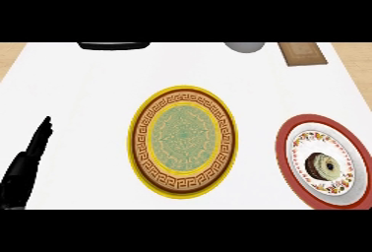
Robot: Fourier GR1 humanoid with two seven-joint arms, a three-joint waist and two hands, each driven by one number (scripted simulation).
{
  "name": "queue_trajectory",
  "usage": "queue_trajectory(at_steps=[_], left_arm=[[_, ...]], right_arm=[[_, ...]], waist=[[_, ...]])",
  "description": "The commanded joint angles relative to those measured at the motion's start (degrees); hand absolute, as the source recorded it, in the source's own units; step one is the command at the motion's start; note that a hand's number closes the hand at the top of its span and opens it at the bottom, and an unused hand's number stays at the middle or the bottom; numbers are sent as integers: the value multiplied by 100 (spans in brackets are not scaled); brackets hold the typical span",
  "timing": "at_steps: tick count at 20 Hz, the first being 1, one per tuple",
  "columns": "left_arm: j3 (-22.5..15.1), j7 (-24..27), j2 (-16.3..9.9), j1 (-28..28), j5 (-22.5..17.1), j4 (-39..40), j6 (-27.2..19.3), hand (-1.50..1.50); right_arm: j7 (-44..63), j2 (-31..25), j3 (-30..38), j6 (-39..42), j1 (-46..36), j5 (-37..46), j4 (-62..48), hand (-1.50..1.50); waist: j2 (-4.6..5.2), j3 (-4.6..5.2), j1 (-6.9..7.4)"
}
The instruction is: Pick the cupcake from the plate and place it in the plate
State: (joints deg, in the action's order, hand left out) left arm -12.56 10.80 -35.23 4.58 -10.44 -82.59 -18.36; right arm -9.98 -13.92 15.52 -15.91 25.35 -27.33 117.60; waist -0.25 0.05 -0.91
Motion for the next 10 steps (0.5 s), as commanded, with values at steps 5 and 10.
queue_trajectory(at_steps=[5, 10], left_arm=[[-10, 94, -25, 327, 167, -295, -21, 0], [22, 59, 251, -211, 211, 234, 125, 0]], right_arm=[[1542, -1625, 342, 677, 780, 443, 207, -150], [2489, -2172, 168, 841, 523, 783, 122, -150]], waist=[[17, 1, 153], [44, 2, 107]])
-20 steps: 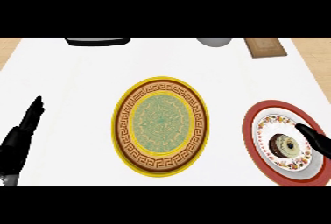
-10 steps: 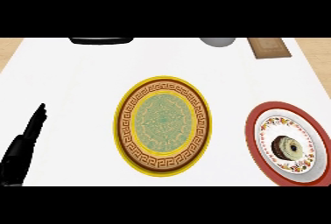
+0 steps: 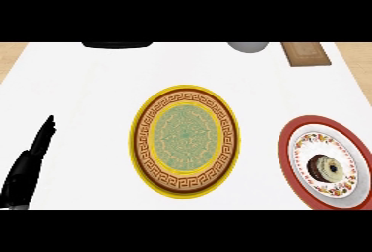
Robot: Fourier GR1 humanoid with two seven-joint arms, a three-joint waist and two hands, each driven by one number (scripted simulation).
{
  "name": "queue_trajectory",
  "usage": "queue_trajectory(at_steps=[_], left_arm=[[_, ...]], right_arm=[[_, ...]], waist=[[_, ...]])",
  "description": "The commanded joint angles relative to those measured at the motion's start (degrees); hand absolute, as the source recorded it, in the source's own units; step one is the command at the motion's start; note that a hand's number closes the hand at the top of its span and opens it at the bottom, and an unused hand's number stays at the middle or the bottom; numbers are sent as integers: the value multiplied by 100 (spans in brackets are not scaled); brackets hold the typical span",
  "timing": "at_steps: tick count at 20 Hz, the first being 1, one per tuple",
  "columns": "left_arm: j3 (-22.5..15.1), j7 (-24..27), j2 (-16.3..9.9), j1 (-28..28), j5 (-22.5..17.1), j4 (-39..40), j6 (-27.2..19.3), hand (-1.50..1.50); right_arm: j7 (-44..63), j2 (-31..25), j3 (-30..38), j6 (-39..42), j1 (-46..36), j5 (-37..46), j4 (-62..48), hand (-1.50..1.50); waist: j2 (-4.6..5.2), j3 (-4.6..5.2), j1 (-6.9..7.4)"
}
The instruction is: Pick the cupcake from the plate and place it in the plate
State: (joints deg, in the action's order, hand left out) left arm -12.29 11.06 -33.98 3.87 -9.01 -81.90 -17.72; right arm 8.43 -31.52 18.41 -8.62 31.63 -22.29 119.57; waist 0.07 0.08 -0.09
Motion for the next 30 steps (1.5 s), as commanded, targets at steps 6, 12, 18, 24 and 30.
queue_trajectory(at_steps=[6, 12, 18, 24, 30], left_arm=[[55, -263, 94, -120, 205, -153, 99, 0], [115, -76, 410, -31, 385, 99, 68, 0], [451, -157, 248, 268, 315, -241, 408, 0], [595, -384, 345, 54, 510, -320, 640, 0], [972, -139, 568, 161, 724, -115, 930, 0]], right_arm=[[1484, -1046, -278, 769, -1108, 84, -976, -150], [1777, -1109, -836, 1312, -1565, 555, -1433, -150], [1501, -1101, -1020, 2107, -2027, 995, -2255, -150], [668, -537, -1343, 2382, -2204, 1771, -3172, -150], [1156, -329, -1137, 2831, -2692, 1828, -3161, -150]], waist=[[8, -10, 91], [6, -7, 55], [-7, -10, 48], [-7, -11, 23], [-9, -7, 17]])
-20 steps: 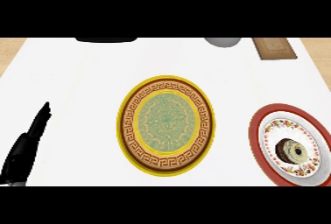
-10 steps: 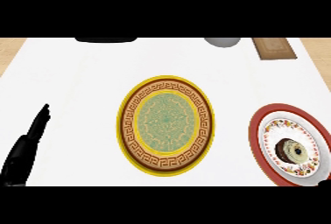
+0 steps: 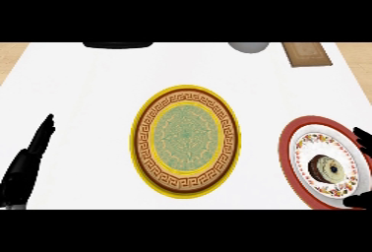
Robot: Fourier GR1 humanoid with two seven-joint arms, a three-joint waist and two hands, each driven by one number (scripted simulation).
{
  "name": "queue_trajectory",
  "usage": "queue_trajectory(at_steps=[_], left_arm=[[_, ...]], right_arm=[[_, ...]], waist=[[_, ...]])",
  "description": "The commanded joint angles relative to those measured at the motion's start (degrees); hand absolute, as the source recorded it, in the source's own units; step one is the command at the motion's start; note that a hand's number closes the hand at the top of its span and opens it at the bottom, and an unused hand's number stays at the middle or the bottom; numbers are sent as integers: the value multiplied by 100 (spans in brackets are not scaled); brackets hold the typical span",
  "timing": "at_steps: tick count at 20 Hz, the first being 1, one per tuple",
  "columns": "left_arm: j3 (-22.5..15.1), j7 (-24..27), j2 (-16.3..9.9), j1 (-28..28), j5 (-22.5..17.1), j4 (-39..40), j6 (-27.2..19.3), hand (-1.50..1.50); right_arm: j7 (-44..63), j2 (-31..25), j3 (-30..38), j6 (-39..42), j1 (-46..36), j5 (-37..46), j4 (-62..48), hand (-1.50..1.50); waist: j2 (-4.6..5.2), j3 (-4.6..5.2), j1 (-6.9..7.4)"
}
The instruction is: Pick the cupcake from the plate and place it in the plate
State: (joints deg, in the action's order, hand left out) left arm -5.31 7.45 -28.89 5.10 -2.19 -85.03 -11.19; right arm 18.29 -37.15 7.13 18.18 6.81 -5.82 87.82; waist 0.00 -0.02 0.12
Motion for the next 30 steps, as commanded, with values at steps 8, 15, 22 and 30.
queue_trajectory(at_steps=[8, 15, 22, 30], left_arm=[[501, 260, 432, 154, 448, 88, 369, 0], [448, -98, 775, 394, 849, -469, 395, 0], [779, -360, 774, 77, 714, -390, 747, 0], [976, 120, 912, 227, 1000, -148, 923, 0]], right_arm=[[-220, 678, 9, 368, -399, 904, -758, -150], [-599, 965, 11, 452, -553, 1348, -1085, -150], [-1464, 1306, 192, 131, -91, 1537, -926, 150], [-1009, 1376, 284, -385, -260, 2215, -839, 150]], waist=[[-2, 2, -2], [-2, 0, 3], [-6, 0, -23], [-11, 4, -22]])
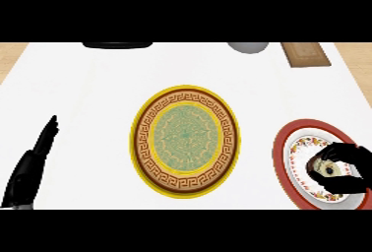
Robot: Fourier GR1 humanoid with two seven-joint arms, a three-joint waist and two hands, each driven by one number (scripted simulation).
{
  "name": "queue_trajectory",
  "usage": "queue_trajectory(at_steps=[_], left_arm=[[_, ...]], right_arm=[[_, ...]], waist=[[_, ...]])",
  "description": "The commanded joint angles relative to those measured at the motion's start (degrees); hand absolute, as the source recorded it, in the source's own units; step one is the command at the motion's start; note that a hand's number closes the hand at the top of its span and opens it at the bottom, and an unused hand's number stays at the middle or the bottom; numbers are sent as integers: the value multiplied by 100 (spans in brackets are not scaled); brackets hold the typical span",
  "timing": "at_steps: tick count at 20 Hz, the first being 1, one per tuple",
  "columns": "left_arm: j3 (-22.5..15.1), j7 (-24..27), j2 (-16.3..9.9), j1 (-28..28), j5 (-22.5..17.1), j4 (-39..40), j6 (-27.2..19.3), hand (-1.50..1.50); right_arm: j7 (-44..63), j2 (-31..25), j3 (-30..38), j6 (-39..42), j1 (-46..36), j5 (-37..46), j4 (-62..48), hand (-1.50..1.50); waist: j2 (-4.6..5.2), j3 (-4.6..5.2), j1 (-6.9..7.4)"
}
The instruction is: Pick the cupcake from the plate and place it in the plate
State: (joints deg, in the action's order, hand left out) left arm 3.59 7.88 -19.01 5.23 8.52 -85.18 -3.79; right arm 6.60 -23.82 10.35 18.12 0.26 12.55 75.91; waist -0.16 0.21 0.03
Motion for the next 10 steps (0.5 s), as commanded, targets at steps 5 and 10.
queue_trajectory(at_steps=[5, 10], left_arm=[[85, -108, 28, 112, 68, -22, -145, 0], [266, -80, -138, 230, -135, -141, 65, 0]], right_arm=[[1385, -167, -503, -1687, 1470, 2241, 1417, 150], [2171, 135, -554, -2676, 2320, 3324, 3063, 150]], waist=[[-57, 29, -306], [-69, 7, -270]])
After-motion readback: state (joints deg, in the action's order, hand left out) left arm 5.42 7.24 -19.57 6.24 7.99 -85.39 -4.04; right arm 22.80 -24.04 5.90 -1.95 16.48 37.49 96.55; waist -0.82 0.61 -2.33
